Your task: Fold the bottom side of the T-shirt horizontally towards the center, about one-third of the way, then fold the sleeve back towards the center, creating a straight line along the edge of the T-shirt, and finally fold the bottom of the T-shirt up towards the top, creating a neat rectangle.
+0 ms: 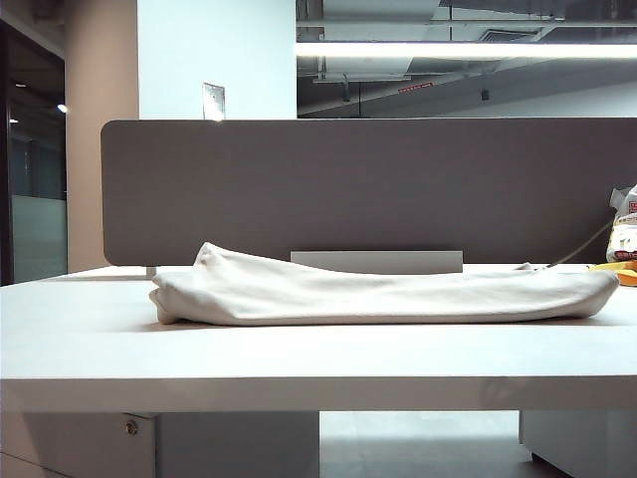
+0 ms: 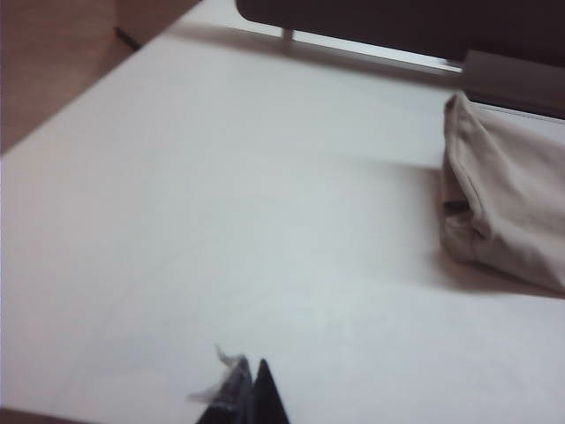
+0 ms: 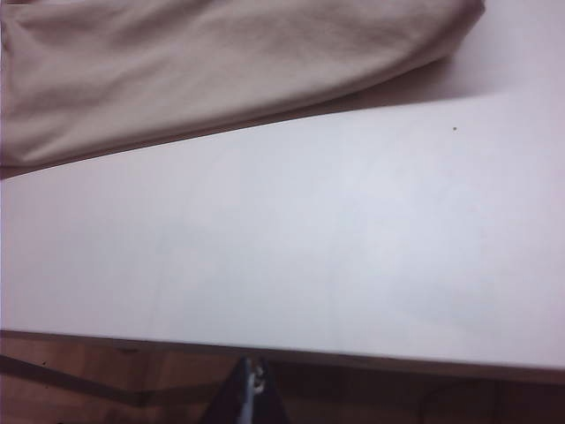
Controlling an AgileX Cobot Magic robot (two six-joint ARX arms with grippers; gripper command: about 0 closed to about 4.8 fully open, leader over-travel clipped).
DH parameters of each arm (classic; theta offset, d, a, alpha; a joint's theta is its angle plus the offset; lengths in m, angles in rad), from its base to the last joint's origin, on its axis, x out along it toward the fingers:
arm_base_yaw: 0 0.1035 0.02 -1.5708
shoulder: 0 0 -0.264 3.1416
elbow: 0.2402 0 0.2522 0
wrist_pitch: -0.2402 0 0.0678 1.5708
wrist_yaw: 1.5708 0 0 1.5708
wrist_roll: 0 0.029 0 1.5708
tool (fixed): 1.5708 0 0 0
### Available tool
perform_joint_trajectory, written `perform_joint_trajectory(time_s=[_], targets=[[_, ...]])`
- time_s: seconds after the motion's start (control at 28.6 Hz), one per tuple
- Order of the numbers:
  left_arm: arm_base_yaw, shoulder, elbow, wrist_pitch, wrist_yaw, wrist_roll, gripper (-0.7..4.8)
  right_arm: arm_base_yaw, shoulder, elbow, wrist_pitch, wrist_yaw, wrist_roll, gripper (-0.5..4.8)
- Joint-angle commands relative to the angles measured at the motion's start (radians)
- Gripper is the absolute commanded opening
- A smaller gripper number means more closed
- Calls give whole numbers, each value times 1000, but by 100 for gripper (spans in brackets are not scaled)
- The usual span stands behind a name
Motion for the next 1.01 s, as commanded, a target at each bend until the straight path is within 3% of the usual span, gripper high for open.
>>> perform_joint_trajectory(time_s=[0.03,0.45,0.7,1.01], targets=[[1,-1,-25,53,14,14,-6,0,-2,3,13,-2,0,-5],[0,-1,-125,167,18,20,-6,0,-2,3,14,-2,0,-5],[-42,-1,-126,161,20,137,-6,0,-2,3,15,-2,0,-5],[-45,-1,-126,159,20,119,-6,0,-2,3,14,-2,0,-5]])
